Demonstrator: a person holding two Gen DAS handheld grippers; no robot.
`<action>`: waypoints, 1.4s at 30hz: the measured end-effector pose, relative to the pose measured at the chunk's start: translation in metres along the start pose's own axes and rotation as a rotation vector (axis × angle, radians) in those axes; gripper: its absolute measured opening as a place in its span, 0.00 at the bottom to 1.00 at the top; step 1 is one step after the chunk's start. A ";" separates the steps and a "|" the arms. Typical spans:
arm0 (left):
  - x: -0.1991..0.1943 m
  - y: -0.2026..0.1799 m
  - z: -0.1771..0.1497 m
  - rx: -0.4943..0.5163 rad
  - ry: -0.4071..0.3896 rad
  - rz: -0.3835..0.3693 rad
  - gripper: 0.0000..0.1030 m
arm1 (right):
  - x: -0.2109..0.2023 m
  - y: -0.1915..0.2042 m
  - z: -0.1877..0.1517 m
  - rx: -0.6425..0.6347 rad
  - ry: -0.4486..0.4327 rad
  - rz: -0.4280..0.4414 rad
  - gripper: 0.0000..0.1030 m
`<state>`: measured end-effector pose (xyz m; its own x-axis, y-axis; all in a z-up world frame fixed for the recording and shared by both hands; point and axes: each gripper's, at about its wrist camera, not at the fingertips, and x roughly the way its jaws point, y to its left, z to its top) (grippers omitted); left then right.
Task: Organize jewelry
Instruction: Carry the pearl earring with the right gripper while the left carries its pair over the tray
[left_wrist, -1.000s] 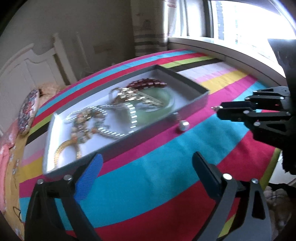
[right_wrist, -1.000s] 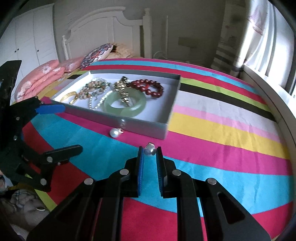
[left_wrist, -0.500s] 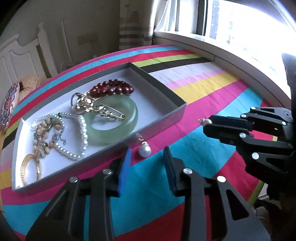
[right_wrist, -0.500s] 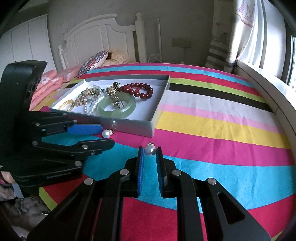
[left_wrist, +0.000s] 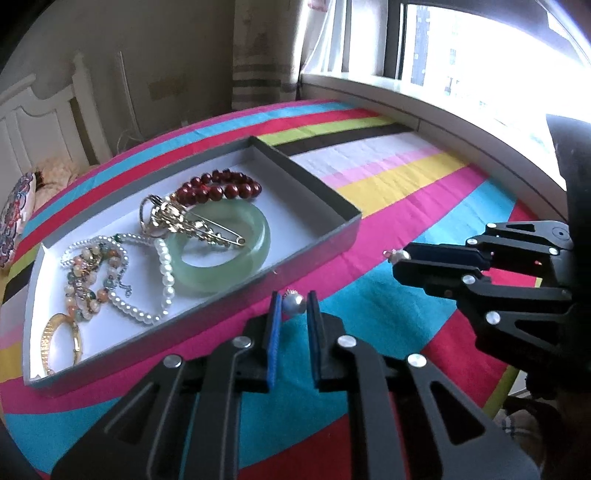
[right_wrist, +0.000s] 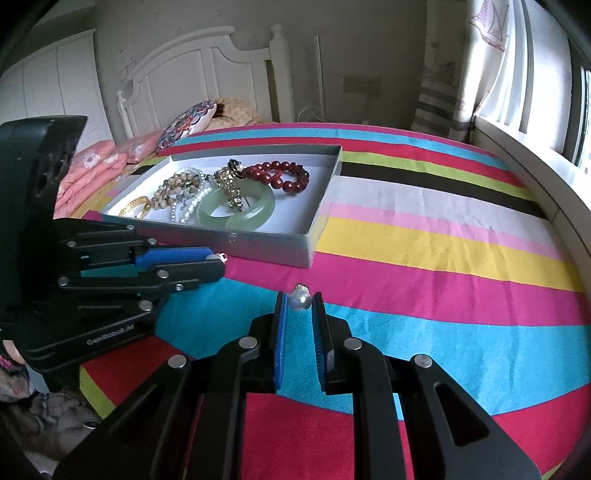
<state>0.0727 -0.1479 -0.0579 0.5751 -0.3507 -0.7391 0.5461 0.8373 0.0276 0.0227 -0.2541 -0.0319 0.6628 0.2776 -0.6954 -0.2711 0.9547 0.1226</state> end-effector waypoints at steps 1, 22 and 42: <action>-0.003 -0.001 -0.001 0.006 -0.007 0.006 0.12 | 0.000 0.000 0.000 0.000 -0.001 -0.001 0.15; -0.065 0.052 -0.009 -0.083 -0.144 0.105 0.12 | -0.025 0.015 0.027 -0.038 -0.095 -0.008 0.15; -0.050 0.069 0.025 -0.095 -0.143 0.104 0.12 | 0.007 0.049 0.069 -0.115 -0.112 -0.012 0.15</action>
<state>0.0969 -0.0829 -0.0024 0.7100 -0.3106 -0.6320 0.4232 0.9055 0.0305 0.0620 -0.1980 0.0178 0.7383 0.2822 -0.6126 -0.3361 0.9414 0.0286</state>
